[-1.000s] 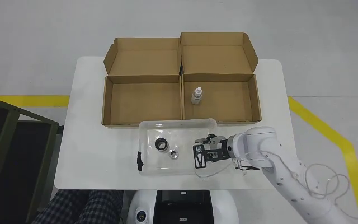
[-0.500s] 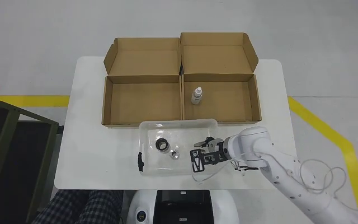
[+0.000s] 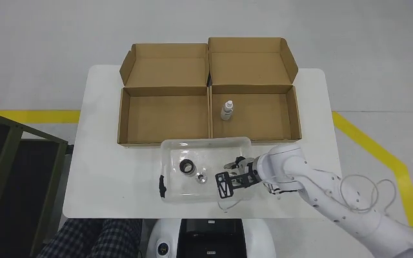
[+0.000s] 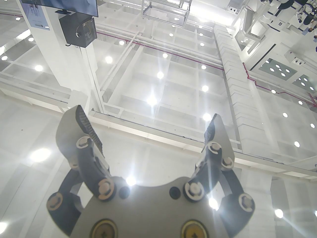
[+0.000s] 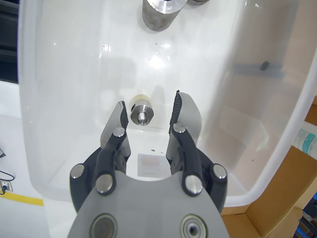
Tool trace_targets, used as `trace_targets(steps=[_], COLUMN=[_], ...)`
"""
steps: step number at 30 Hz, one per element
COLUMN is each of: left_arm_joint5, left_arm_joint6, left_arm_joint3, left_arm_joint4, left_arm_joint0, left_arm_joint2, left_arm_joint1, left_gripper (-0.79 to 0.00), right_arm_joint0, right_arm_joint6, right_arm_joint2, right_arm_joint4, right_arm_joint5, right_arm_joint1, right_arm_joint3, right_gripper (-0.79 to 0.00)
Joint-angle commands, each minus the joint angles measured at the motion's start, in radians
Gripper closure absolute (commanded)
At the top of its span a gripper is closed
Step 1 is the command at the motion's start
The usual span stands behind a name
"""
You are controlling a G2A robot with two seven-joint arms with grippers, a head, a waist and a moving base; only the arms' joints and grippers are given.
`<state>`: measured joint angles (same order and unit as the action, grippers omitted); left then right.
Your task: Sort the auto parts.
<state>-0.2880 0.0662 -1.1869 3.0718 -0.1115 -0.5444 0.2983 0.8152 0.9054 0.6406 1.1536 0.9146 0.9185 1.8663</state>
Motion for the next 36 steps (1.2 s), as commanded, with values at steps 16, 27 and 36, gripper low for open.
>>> trace_targets(steps=[16, 27, 36], left_arm_joint5=[0.000, 0.000, 0.000], left_arm_joint6=[0.000, 0.000, 0.000], left_arm_joint3=[0.000, 0.000, 0.000], left_arm_joint4=[0.000, 0.000, 0.000], left_arm_joint0=[0.000, 0.000, 0.000], left_arm_joint2=[0.000, 0.000, 0.000], left_arm_joint1=[0.000, 0.000, 0.000], left_gripper=[-0.785, -0.785, -0.785], right_arm_joint0=[-0.147, -0.199, -0.154], right_arm_joint6=[0.059, 0.073, -0.078], right_arm_joint2=[-0.174, -0.191, -0.084], right_arm_joint4=[-0.126, -0.193, -0.171], right_arm_joint5=[-0.059, -0.073, -0.122], right_arm_joint1=[-0.030, -0.040, -0.067], right_arm_joint3=[-0.027, 0.019, 0.071], right_gripper=[0.000, 0.000, 0.000])
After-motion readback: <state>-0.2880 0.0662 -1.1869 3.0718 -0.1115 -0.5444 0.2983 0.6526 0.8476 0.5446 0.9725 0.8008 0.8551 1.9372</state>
